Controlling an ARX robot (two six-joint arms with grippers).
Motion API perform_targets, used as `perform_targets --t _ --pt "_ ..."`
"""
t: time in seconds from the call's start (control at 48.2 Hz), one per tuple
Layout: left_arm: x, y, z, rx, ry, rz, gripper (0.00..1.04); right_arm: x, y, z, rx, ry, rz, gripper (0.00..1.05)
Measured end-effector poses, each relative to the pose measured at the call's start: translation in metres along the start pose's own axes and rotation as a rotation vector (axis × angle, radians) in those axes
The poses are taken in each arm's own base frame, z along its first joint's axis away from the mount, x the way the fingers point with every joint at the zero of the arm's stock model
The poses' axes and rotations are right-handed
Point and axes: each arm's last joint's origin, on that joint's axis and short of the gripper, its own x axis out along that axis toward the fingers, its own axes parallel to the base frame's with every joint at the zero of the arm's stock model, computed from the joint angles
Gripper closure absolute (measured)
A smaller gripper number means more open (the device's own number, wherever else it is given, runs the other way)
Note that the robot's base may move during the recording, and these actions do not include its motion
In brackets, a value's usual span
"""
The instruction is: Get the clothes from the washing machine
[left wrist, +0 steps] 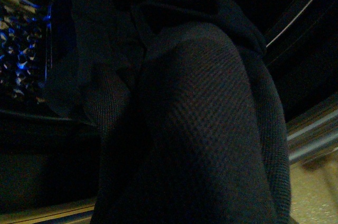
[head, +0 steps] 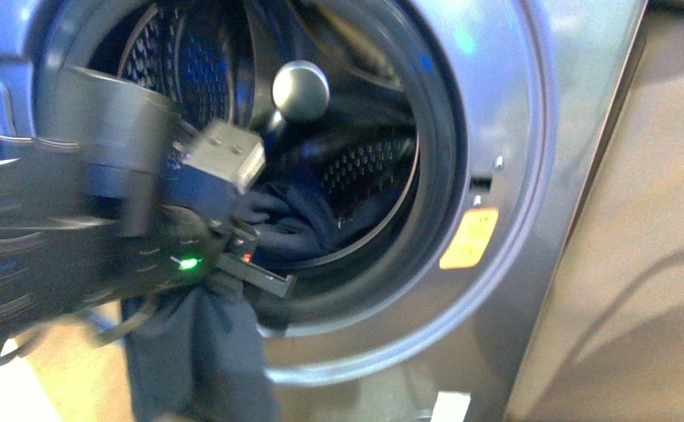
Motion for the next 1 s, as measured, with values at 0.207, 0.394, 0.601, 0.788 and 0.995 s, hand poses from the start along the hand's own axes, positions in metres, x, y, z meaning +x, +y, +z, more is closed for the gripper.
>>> perform_targets --t 0.207,0.394,0.601,0.788,0.995 --pt "-0.051 0.008 0.047 -0.020 -0.161 -0.099 0.91 0.000 0.000 0.000 0.000 0.000 0.000 0.08" --pt "-0.115 0.011 0.113 -0.029 -0.336 -0.194 0.91 0.000 0.000 0.000 0.000 0.000 0.000 0.08" --pt "-0.154 0.013 0.180 -0.024 -0.453 -0.250 0.91 0.000 0.000 0.000 0.000 0.000 0.000 0.08" --pt "-0.175 0.017 0.249 0.004 -0.513 -0.285 0.91 0.000 0.000 0.000 0.000 0.000 0.000 0.08" --pt "-0.179 0.020 0.302 -0.005 -0.510 -0.304 0.91 0.000 0.000 0.000 0.000 0.000 0.000 0.08"
